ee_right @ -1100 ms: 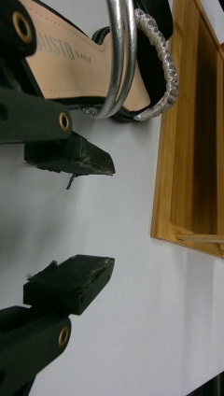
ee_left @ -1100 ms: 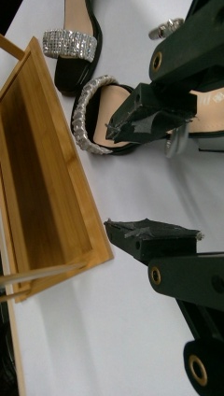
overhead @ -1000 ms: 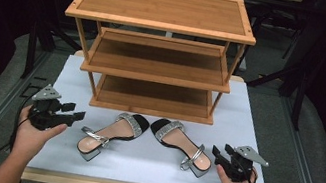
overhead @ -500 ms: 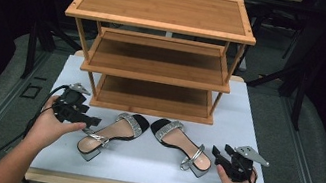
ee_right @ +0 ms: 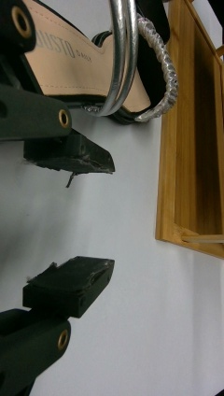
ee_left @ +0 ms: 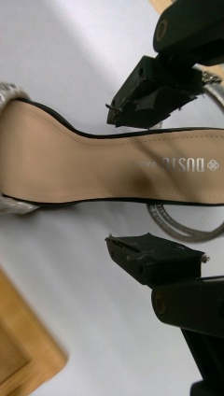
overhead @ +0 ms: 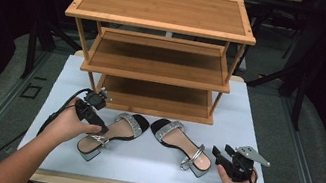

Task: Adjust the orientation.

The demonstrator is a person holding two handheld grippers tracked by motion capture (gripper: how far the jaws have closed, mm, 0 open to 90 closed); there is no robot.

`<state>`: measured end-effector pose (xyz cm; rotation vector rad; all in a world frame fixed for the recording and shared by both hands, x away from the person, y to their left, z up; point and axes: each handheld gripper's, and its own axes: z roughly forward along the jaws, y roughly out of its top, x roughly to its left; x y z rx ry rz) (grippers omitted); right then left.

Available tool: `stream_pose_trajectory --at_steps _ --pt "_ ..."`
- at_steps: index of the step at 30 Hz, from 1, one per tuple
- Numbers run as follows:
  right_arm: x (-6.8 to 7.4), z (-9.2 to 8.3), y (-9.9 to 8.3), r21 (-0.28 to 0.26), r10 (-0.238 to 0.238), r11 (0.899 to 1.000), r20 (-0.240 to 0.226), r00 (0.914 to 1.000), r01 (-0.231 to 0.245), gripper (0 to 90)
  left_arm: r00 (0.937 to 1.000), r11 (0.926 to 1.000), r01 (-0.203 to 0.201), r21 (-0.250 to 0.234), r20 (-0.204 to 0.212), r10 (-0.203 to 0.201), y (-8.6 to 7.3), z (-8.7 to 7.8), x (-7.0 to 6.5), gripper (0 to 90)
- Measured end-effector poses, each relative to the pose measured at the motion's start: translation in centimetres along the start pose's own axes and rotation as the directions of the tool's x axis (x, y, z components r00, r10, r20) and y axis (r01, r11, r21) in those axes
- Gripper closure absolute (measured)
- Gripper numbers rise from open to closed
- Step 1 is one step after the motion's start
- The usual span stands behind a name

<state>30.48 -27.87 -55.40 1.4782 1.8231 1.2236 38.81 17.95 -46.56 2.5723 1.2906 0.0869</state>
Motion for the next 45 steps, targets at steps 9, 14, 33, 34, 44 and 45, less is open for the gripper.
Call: stream_pose_trajectory --at_steps 9,14,33,34,44,45 --pt "0.0 0.2 -0.1 -0.004 0.006 1.0 -0.006 1.0 -0.006 45.7 0.9995 0.9952 0.016 0.096 0.024 -0.018 0.7 2.3 0.1 31.9" --pt "-0.1 0.2 -0.1 -0.004 0.013 1.0 -0.008 0.9999 -0.013 45.7 0.9991 0.9899 -0.01 0.141 0.042 0.005 0.8 3.0 -0.3 31.8" --pt "-0.2 0.2 -0.1 -0.003 0.025 1.0 -0.016 0.9996 -0.025 45.8 0.9978 0.9692 -0.04 0.243 0.061 0.026 1.5 4.4 -1.0 32.3" --pt "-0.2 0.3 -0.1 -0.009 0.029 1.0 -0.019 0.9994 -0.029 45.7 0.9974 0.9685 -0.041 0.246 0.067 0.026 1.5 4.4 -0.9 32.4" --pt "-0.3 0.4 -0.1 -0.011 0.04 0.999 -0.032 0.9987 -0.041 45.7 0.9983 0.9527 -0.048 0.3 0.045 0.036 2.0 5.4 -0.9 41.4" --pt "-0.3 0.4 -0.1 -0.002 0.042 0.999 -0.031 0.9986 -0.042 45.8 0.9985 0.9544 -0.041 0.296 0.047 0.029 2.0 5.4 -0.9 41.6"
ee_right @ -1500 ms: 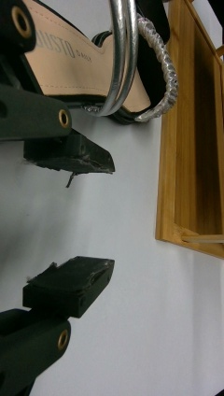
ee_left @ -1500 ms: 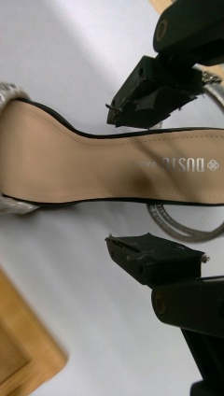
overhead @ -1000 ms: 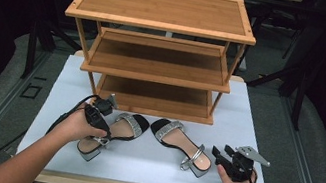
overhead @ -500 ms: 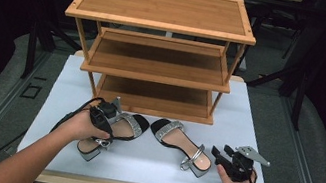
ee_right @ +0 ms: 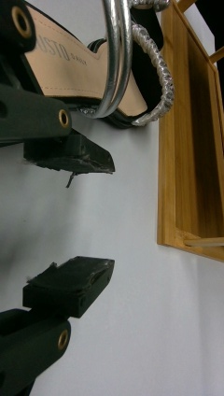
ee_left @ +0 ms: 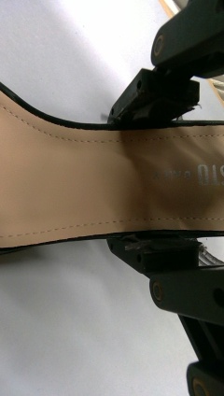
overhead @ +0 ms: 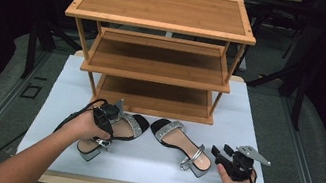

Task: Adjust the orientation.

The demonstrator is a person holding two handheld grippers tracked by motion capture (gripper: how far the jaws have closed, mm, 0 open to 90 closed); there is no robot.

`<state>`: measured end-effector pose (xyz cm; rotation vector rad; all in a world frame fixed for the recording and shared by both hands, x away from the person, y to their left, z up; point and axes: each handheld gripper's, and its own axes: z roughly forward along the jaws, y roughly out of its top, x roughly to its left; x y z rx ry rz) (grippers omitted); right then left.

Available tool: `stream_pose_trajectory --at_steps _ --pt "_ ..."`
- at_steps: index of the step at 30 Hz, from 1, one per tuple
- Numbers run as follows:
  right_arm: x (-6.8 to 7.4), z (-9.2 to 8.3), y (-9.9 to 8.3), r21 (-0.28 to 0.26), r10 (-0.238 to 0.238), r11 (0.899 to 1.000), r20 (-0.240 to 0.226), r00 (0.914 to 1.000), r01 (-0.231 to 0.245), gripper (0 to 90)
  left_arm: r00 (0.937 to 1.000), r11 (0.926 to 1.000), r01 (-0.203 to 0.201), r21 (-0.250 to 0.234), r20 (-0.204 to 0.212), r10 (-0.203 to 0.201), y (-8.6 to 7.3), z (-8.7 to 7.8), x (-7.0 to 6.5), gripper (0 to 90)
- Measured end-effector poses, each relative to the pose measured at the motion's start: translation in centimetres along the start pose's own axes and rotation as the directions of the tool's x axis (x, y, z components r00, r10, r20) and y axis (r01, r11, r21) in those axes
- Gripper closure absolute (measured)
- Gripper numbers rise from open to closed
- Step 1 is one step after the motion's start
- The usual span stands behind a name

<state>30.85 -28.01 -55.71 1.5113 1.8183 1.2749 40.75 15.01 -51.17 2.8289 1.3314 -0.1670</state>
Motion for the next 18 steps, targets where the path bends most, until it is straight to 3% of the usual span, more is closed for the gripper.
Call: stream_pose_trajectory --at_steps 6,12,18 --pt "0.0 0.2 0.0 -0.013 0.009 1.0 -0.009 0.9999 -0.009 45.8 0.9998 0.9997 0.017 0.016 0.002 -0.017 0.2 0.0 0.1 42.3" --pt "-0.2 0.1 0.0 -0.019 0.014 1.0 -0.006 0.9999 -0.014 45.7 1.0 0.9999 0.005 0.009 -0.006 -0.005 0.2 -0.3 0.0 42.6" --pt "-0.2 0.1 0.0 -0.013 0.018 1.0 -0.007 0.9998 -0.018 45.8 0.9998 1.0 0.005 0.0 0.02 -0.005 -0.4 -1.3 0.4 42.8"
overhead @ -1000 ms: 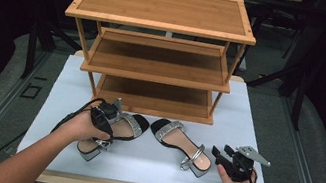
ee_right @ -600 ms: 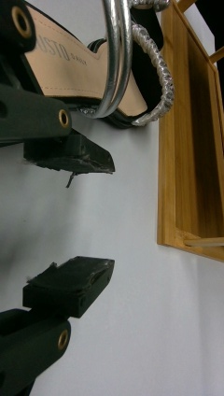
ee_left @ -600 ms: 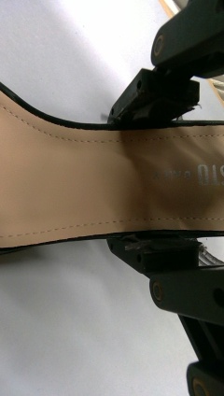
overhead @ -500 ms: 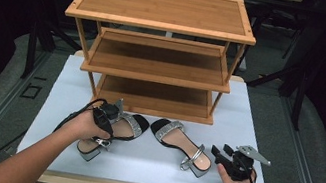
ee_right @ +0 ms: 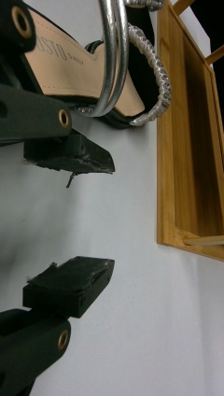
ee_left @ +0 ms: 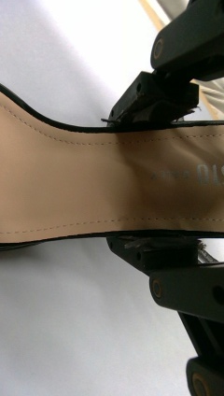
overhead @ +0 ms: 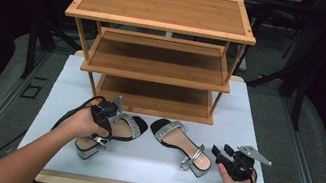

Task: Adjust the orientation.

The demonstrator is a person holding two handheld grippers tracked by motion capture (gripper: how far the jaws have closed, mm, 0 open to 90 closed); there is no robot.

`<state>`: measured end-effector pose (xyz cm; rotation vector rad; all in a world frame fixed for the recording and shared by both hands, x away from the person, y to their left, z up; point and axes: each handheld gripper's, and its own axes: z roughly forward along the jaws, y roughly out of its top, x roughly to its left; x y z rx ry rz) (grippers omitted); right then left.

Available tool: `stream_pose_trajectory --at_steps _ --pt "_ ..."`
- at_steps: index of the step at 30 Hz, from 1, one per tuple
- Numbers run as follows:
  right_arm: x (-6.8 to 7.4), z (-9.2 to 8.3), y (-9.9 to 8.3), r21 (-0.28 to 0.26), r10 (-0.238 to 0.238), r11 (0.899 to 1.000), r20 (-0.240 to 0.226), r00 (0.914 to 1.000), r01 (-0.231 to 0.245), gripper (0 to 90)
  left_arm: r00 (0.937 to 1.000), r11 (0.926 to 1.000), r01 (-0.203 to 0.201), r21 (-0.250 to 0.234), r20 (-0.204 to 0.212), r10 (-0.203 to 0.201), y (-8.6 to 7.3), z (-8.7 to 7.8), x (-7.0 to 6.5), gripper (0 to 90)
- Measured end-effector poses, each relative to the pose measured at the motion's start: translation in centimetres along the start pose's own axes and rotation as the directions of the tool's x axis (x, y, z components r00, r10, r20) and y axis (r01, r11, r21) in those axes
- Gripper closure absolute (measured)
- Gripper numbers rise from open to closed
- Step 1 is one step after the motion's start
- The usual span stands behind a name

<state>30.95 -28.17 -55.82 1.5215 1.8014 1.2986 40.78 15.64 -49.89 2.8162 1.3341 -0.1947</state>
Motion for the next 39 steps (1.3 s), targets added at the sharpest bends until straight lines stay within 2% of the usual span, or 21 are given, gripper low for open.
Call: stream_pose_trajectory --at_steps 5,6,7,8,13,17,20,22,23,26,27,32,34,35,37,39 --pt "0.0 0.0 0.0 0.003 0.003 1.0 0.001 1.0 -0.003 45.7 1.0 1.0 -0.008 -0.003 0.003 0.008 -0.5 -0.4 0.5 42.8" --pt "0.0 0.0 0.0 0.004 0.005 1.0 0.002 1.0 -0.005 45.7 0.9999 0.9999 0.008 -0.011 0.009 -0.008 -0.7 -0.6 0.5 42.8" --pt "-0.1 0.0 0.0 0.015 0.005 1.0 0.003 1.0 -0.005 45.8 0.9999 0.9998 0.008 -0.019 0.012 -0.008 -0.8 -0.9 0.7 42.8" --pt "-0.1 0.1 -0.1 -0.002 0.011 1.0 0.002 0.9999 -0.011 45.8 0.9999 0.9998 0.007 -0.02 0.013 -0.006 -0.9 -1.1 0.8 42.8" --pt "-0.1 0.2 0.0 0.001 0.02 1.0 -0.002 0.9998 -0.02 45.7 0.9999 0.9986 0.013 -0.052 0.004 -0.013 -1.4 -2.1 1.3 42.8" --pt "0.0 0.1 0.0 0.009 0.01 1.0 0.001 0.9999 -0.01 45.7 0.9995 0.9969 0.033 -0.072 0.004 -0.033 -1.9 -3.5 2.0 42.8" --pt "-0.1 0.0 0.0 0.0 0.016 1.0 -0.003 0.9999 -0.016 45.7 0.9986 0.9949 0.052 -0.087 -0.003 -0.052 -1.9 -4.0 2.2 42.8" --pt "-0.1 -0.1 0.0 -0.024 0.02 1.0 -0.004 0.9998 -0.02 45.7 0.9974 0.9925 0.07 -0.1 -0.008 -0.071 -2.0 -4.4 2.6 42.8" --pt "-0.1 -0.2 0.1 -0.014 0.017 1.0 -0.003 0.9999 -0.017 45.7 0.997 0.9918 0.076 -0.103 -0.008 -0.077 -1.9 -4.5 2.8 42.8" --pt "-0.2 -0.2 0.1 -0.012 0.019 1.0 -0.005 0.9998 -0.019 45.7 0.9955 0.9893 0.094 -0.112 -0.005 -0.095 -1.7 -4.5 3.1 42.8" --pt "-0.1 -0.2 0.1 -0.01 0.018 1.0 -0.003 0.9998 -0.018 45.7 0.9942 0.9881 0.104 -0.114 -0.016 -0.106 -1.2 -4.2 3.3 42.8" --pt "-0.1 -0.2 0.1 -0.021 0.022 1.0 -0.007 0.9997 -0.022 45.7 0.9898 0.9831 0.137 -0.121 -0.021 -0.141 0.3 -3.7 3.2 42.8" --pt "-0.1 -0.2 0.1 -0.021 0.025 0.999 -0.006 0.9997 -0.025 45.7 0.9895 0.9826 0.139 -0.123 -0.024 -0.143 0.5 -3.7 3.1 42.8" --pt "-0.1 -0.3 0.2 -0.016 0.025 1.0 -0.005 0.9997 -0.025 45.7 0.9864 0.9784 0.156 -0.135 -0.03 -0.162 1.0 -3.6 2.9 42.8" --pt "-0.2 -0.3 0.2 -0.016 0.023 1.0 -0.005 0.9997 -0.024 45.7 0.9847 0.9748 0.166 -0.149 -0.029 -0.172 1.4 -3.5 3.0 42.8" --pt "-0.2 -0.3 0.1 -0.022 0.025 0.999 -0.009 0.9996 -0.026 45.7 0.9802 0.9682 0.189 -0.164 -0.029 -0.196 1.8 -3.3 3.0 42.8"
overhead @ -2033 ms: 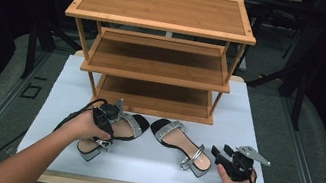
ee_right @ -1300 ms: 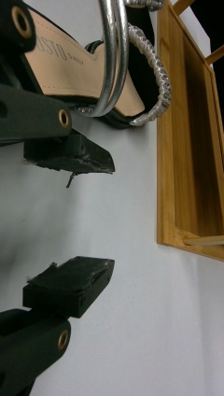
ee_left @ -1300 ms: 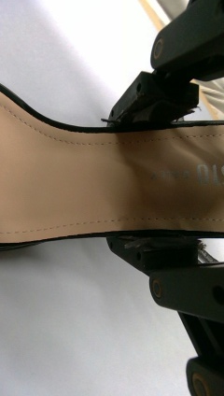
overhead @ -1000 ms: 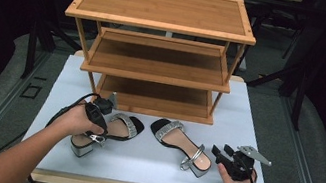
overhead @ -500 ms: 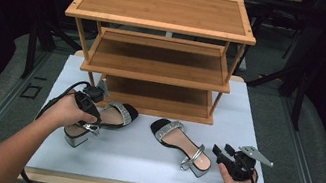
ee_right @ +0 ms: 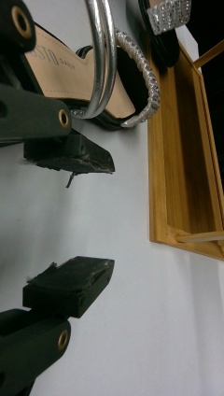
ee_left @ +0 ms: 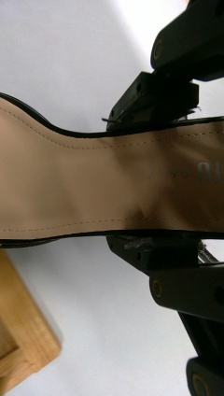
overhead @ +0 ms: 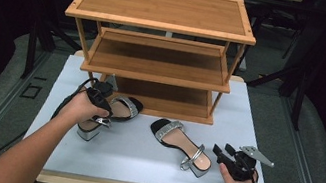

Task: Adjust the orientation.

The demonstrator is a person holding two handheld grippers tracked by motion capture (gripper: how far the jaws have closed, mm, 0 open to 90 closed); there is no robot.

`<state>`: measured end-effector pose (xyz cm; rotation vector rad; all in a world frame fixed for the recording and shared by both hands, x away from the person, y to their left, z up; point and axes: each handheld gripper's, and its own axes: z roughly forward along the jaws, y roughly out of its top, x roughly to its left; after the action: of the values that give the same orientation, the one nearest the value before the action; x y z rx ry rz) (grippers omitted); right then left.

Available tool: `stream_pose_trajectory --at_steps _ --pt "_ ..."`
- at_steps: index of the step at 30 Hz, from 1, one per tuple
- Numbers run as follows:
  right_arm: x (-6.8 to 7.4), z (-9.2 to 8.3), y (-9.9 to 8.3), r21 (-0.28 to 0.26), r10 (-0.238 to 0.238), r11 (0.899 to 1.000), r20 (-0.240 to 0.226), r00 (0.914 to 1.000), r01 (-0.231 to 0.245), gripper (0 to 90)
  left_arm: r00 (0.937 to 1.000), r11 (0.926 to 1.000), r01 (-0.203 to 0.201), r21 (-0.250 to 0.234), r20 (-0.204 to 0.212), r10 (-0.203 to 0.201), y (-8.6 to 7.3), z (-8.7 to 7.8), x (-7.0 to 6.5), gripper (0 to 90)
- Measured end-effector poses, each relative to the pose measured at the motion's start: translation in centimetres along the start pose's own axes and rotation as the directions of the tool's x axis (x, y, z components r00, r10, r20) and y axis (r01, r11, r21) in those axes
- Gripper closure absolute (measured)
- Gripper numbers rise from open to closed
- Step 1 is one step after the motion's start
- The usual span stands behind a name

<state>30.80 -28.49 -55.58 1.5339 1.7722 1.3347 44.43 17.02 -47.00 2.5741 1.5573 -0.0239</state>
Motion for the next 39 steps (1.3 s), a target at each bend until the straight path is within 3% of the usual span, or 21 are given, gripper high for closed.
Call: stream_pose_trajectory --at_steps 9,13,17,18,19,20,22,23,24,26,28,29,32,34,35,37,38,39 --pt "-0.2 -0.1 0.0 -0.006 0.01 1.0 -0.004 0.9999 -0.01 45.7 0.9976 0.9951 0.069 -0.071 0.008 -0.069 0.7 1.1 0.0 42.7" --pt "-0.1 0.0 0.0 -0.005 0.008 1.0 -0.007 0.9999 -0.008 45.7 0.9946 0.9885 0.103 -0.11 0.004 -0.104 0.8 1.5 -0.3 42.7" --pt "-0.1 0.0 0.0 -0.006 0.009 1.0 -0.008 0.9999 -0.009 45.7 0.994 0.981 0.106 -0.162 -0.01 -0.109 0.9 1.8 -0.7 42.7" --pt "-0.1 0.0 0.0 -0.008 0.009 1.0 -0.009 0.9999 -0.009 45.7 0.9929 0.9742 0.112 -0.196 -0.016 -0.118 0.8 1.8 -0.6 42.7" --pt "-0.1 0.0 0.0 -0.008 0.009 1.0 -0.009 0.9999 -0.009 45.7 0.9929 0.9742 0.112 -0.196 -0.016 -0.118 0.8 1.8 -0.6 42.7" --pt "-0.1 -0.1 0.0 -0.008 0.009 1.0 -0.008 0.9999 -0.009 45.7 0.9927 0.9641 0.121 -0.237 0.021 -0.119 0.6 2.0 -0.7 42.7" --pt "-0.1 -0.1 0.0 -0.01 0.009 1.0 -0.009 0.9999 -0.009 45.7 0.9932 0.9532 0.115 -0.28 0.013 -0.116 0.3 2.3 -0.7 42.7" --pt "-0.1 -0.1 0.0 -0.01 0.009 1.0 -0.009 0.9999 -0.009 45.7 0.9932 0.9532 0.115 -0.28 0.013 -0.116 0.3 2.3 -0.7 42.7" --pt "-0.1 0.0 0.0 -0.009 0.009 1.0 -0.009 0.9999 -0.009 45.7 0.9927 0.9383 0.117 -0.325 0.01 -0.12 0.1 2.6 -0.9 42.7" --pt "-0.1 0.0 0.0 -0.011 0.009 1.0 -0.009 0.9999 -0.01 45.7 0.991 0.9227 0.13 -0.363 0.019 -0.132 0.0 2.8 -0.9 42.6" --pt "0.0 0.0 0.0 -0.011 0.01 1.0 -0.01 0.9999 -0.01 45.7 0.9893 0.9115 0.141 -0.386 0.02 -0.145 0.0 3.0 -1.0 42.6" --pt "0.0 0.0 0.0 -0.011 0.01 1.0 -0.011 0.9999 -0.01 45.7 0.9893 0.9115 0.141 -0.386 0.02 -0.145 0.0 3.0 -1.0 42.7" --pt "0.0 0.0 0.0 -0.011 0.008 1.0 -0.012 0.9999 -0.008 45.7 0.9859 0.897 0.153 -0.415 0.001 -0.167 0.2 3.1 -1.1 42.6" --pt "0.0 0.1 0.0 -0.018 0.008 1.0 -0.015 0.9999 -0.009 45.7 0.9826 0.8852 0.167 -0.434 0.0 -0.186 0.3 3.2 -1.1 42.6" --pt "0.0 0.1 0.0 -0.018 0.008 1.0 -0.014 0.9999 -0.009 45.7 0.9801 0.8725 0.181 -0.454 0.009 -0.198 0.3 3.2 -1.1 42.6" --pt "0.0 0.1 0.0 -0.02 0.01 1.0 -0.014 0.9999 -0.01 45.7 0.9772 0.8585 0.197 -0.473 0.024 -0.211 0.3 3.4 -1.1 42.6" --pt "0.0 0.1 0.0 -0.02 0.009 1.0 -0.013 0.9999 -0.009 45.7 0.9772 0.8585 0.197 -0.473 0.024 -0.211 0.3 3.4 -1.1 42.6" --pt "0.0 0.1 0.0 -0.02 0.008 1.0 -0.014 0.9999 -0.009 45.7 0.9754 0.8512 0.205 -0.483 0.029 -0.219 0.4 3.7 -1.2 42.6"
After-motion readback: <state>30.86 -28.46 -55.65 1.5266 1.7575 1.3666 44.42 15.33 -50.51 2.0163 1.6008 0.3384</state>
